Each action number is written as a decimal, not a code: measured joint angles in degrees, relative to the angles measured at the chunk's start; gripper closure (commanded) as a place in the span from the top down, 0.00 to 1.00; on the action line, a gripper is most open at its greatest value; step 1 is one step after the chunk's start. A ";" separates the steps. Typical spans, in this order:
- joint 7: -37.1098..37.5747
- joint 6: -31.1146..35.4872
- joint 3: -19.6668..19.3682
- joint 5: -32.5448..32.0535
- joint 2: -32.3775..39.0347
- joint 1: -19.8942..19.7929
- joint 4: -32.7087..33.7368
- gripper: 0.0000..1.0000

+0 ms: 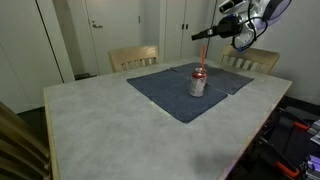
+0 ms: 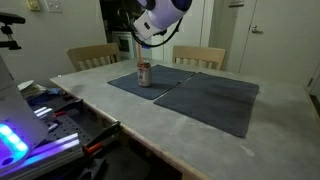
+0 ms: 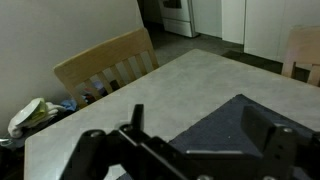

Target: Put the straw in the can and then put it back on the table again

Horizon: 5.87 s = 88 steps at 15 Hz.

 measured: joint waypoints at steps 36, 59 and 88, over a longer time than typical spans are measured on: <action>57.78 -1.42 7.40 -74.84 0.69 8.58 28.10 1.00; 79.45 4.77 10.71 -87.35 0.95 11.51 23.72 1.00; 83.14 19.32 11.00 -84.07 -0.31 11.85 14.89 1.00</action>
